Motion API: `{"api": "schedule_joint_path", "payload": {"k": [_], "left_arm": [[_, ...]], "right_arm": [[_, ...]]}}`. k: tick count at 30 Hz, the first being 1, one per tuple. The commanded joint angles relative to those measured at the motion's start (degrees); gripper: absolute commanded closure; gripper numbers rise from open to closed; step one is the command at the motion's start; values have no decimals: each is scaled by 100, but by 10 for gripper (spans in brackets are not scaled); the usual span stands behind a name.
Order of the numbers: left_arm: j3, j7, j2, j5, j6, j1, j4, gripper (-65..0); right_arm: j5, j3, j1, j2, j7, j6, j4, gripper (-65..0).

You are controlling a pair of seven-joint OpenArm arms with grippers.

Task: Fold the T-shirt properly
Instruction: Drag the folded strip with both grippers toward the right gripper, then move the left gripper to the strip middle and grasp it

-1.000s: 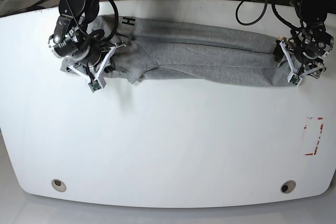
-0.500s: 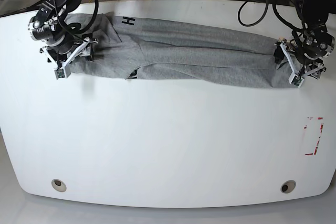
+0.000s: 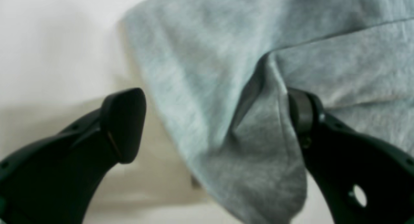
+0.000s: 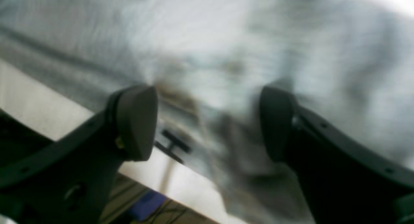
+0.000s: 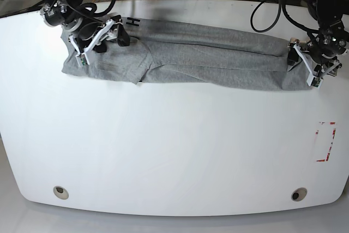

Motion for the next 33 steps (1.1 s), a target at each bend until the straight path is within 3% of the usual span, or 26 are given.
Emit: {"api": "schedule_joint_path", "payload": {"k": [1,7,11,23,33], "left_arm": [[-211,299,-109,-414,10,-199,105,-542],[-905,1160,-329,-1592,10,-427,44,-543],[-914,1275,-425,-2023,10,-331,44,-544],[-941,1248,-434,-2006,10,-304,-1046,-543],[-905,756,-399,-2041,10,-322,-1802,-537]], "right_arm": [[-323,10,121,62,197,30,-233,-474],[-1334,-34,517,71,1067,30,-1341,-474],[-1607,-280,746,167,1217,30,-1692,-474],[-1580,-605,798,238,1437,30,-1727,-474],[-1580,-605,763,220,1445,30,-1727,-474]]}}
